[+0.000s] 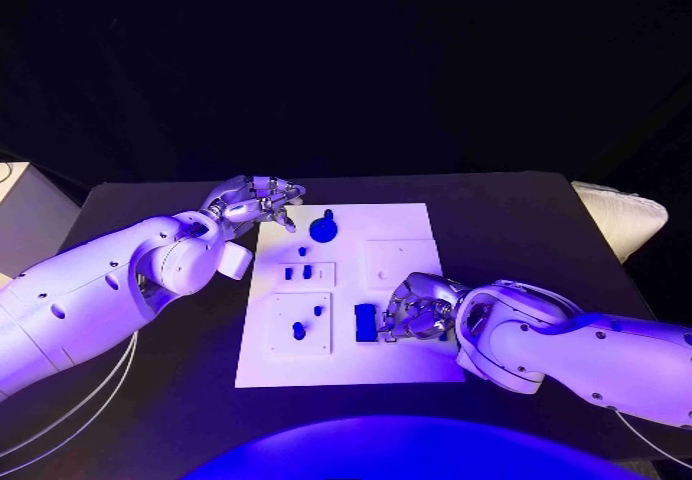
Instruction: Assemble the parts on the task board
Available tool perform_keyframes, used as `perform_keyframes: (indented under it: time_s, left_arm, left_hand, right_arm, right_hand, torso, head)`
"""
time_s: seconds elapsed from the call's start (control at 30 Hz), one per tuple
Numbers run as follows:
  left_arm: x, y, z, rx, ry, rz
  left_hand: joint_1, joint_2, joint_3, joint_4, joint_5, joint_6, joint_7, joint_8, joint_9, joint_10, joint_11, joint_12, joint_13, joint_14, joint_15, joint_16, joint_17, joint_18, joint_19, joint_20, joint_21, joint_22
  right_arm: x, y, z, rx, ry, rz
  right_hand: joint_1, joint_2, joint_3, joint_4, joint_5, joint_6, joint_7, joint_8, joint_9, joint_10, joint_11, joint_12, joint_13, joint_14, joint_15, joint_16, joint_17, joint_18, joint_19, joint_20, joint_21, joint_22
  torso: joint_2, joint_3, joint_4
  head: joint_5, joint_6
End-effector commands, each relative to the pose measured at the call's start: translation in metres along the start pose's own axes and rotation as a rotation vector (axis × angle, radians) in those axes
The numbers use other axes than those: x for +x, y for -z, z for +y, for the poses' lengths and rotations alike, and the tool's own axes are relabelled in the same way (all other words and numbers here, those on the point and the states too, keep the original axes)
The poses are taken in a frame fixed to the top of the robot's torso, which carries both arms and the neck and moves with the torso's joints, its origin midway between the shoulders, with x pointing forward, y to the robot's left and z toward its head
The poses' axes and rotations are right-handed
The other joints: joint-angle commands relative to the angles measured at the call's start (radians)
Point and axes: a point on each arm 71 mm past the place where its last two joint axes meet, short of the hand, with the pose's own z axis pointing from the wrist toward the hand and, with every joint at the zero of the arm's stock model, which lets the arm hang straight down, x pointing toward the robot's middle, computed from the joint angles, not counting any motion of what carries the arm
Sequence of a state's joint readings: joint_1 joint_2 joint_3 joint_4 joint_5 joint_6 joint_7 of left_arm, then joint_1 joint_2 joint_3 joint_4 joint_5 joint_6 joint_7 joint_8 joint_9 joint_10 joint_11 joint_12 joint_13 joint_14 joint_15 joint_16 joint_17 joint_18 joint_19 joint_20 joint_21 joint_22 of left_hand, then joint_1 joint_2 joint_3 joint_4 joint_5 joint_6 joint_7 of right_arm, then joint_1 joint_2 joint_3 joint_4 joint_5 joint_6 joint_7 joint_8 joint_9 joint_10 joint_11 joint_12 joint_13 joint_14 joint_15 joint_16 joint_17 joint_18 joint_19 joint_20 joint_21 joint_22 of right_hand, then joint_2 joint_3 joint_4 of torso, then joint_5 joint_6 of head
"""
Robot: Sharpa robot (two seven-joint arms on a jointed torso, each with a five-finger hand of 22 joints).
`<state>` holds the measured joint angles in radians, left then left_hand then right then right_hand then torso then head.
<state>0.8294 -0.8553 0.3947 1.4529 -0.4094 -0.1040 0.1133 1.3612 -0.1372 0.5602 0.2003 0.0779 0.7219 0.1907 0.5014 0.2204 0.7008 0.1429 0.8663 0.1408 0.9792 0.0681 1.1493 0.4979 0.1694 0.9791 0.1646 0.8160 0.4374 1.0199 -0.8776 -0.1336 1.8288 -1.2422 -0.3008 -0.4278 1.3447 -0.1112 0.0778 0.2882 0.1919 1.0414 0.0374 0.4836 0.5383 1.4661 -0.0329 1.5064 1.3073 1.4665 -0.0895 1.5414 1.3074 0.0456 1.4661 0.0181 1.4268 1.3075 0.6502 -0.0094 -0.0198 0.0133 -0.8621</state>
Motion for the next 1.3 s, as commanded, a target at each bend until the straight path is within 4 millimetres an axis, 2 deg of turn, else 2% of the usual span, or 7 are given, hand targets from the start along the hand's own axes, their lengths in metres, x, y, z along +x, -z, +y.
perform_keyframes:
  time_s: [0.03, 0.2, 0.27, 0.53, 0.73, 0.93, 1.3]
  left_arm:
    - [0.002, -0.001, -0.001, 0.006, 0.009, 0.013]
    - [0.002, 0.000, 0.000, 0.010, 0.010, 0.008]
    - [0.001, 0.000, 0.000, 0.014, 0.014, 0.005]
    - [0.001, 0.002, 0.001, 0.028, 0.033, 0.004]
    - [0.005, 0.004, 0.005, 0.025, 0.043, 0.012]
    - [0.007, 0.006, 0.012, 0.015, 0.052, 0.015]
    - [0.008, 0.007, 0.014, 0.010, 0.054, 0.017]
  left_hand:
    - [0.002, 0.009, 0.003, 0.005, 0.005, -0.008, 0.018, 0.007, -0.001, -0.008, 0.001, 0.006, -0.001, -0.006, 0.004, -0.004, 0.000, 0.015, 0.007, -0.001, -0.006, -0.001]
    - [0.002, 0.009, 0.002, 0.006, 0.004, -0.009, 0.018, 0.007, -0.001, -0.008, 0.001, 0.006, -0.001, -0.006, 0.004, -0.004, 0.000, 0.015, 0.007, -0.001, -0.007, -0.001]
    - [0.002, 0.007, 0.001, 0.007, 0.004, -0.009, 0.018, 0.008, -0.002, -0.008, 0.001, 0.006, -0.001, -0.006, 0.004, -0.004, 0.000, 0.015, 0.007, -0.001, -0.007, -0.002]
    - [0.001, -0.014, -0.013, 0.005, 0.002, -0.015, 0.020, 0.011, -0.005, -0.007, 0.002, 0.011, -0.002, -0.005, 0.004, -0.004, 0.000, 0.015, 0.010, -0.001, -0.011, -0.005]
    - [0.000, -0.015, -0.015, 0.007, 0.002, -0.015, 0.020, 0.011, -0.005, -0.006, 0.002, 0.011, -0.002, -0.005, 0.005, -0.003, 0.000, 0.015, 0.010, -0.001, -0.011, -0.005]
    - [-0.002, -0.015, -0.016, 0.009, 0.002, -0.015, 0.020, 0.012, -0.005, -0.006, 0.003, 0.012, -0.002, -0.005, 0.005, -0.003, 0.000, 0.015, 0.010, -0.001, -0.012, -0.006]
    - [-0.004, -0.015, -0.018, 0.012, 0.002, -0.015, 0.020, 0.013, -0.006, -0.005, 0.003, 0.012, -0.002, -0.005, 0.005, -0.003, 0.001, 0.015, 0.011, 0.000, -0.013, -0.007]
  right_arm:
    - [-0.005, 0.005, -0.001, -0.035, -0.058, -0.026]
    - [-0.018, 0.015, -0.011, -0.039, -0.124, -0.024]
    - [-0.027, 0.022, -0.018, -0.027, -0.148, -0.028]
    - [-0.043, 0.040, -0.050, 0.050, -0.119, -0.022]
    - [-0.037, 0.056, -0.069, 0.092, -0.057, -0.031]
    - [-0.036, 0.064, -0.078, 0.119, -0.004, -0.072]
    - [-0.033, 0.061, -0.080, 0.157, 0.075, -0.101]
  right_hand:
    - [-0.009, 0.000, 0.007, 0.003, 0.002, -0.010, 0.002, -0.004, -0.003, 0.072, 0.000, 0.003, 0.222, 0.092, -0.006, 0.001, 0.209, -0.017, 0.076, -0.009, -0.005, 0.207]
    - [-0.014, 0.000, 0.018, 0.002, 0.001, -0.023, 0.009, -0.016, -0.011, 0.071, 0.006, 0.002, 0.222, 0.092, -0.002, 0.001, 0.208, -0.017, 0.075, -0.006, -0.009, 0.206]
    - [-0.026, -0.007, 0.028, 0.001, -0.003, -0.052, 0.027, -0.047, -0.029, 0.070, 0.020, 0.001, 0.222, 0.092, 0.010, 0.000, 0.208, -0.016, 0.074, 0.002, -0.014, 0.205]
    - [-0.042, -0.021, 0.029, 0.002, -0.019, -0.055, 0.037, -0.065, -0.040, 0.062, 0.030, -0.015, 0.212, 0.089, 0.018, -0.006, 0.196, -0.013, 0.070, 0.010, -0.033, 0.198]
    - [-0.050, -0.032, 0.026, 0.001, -0.046, -0.049, 0.039, -0.073, -0.045, 0.056, 0.032, -0.025, 0.206, 0.087, 0.021, -0.011, 0.188, -0.010, 0.068, 0.014, -0.046, 0.194]
    - [-0.065, -0.038, 0.021, 0.004, -0.048, -0.037, 0.037, -0.071, -0.046, 0.055, 0.031, -0.027, 0.205, 0.086, 0.021, -0.013, 0.186, -0.010, 0.067, 0.015, -0.048, 0.193]
    - [-0.121, -0.044, -0.001, 0.007, -0.053, -0.008, 0.026, -0.061, -0.043, 0.056, 0.022, -0.030, 0.204, 0.086, 0.014, -0.013, 0.186, -0.010, 0.069, 0.011, -0.046, 0.195]
  torso:
    - [-0.001, -0.0002, -0.0007]
    - [-0.003, -0.0010, -0.0023]
    - [-0.004, -0.0020, -0.0025]
    - [-0.011, -0.0054, -0.0054]
    - [-0.010, -0.0039, -0.0075]
    - [-0.012, -0.0019, -0.0102]
    - [-0.008, -0.0037, -0.0091]
  head:
    - [-0.001, 0.003]
    - [-0.004, 0.007]
    - [-0.008, 0.009]
    - [-0.025, 0.008]
    - [-0.037, 0.016]
    - [-0.036, 0.013]
    - [-0.038, 0.008]
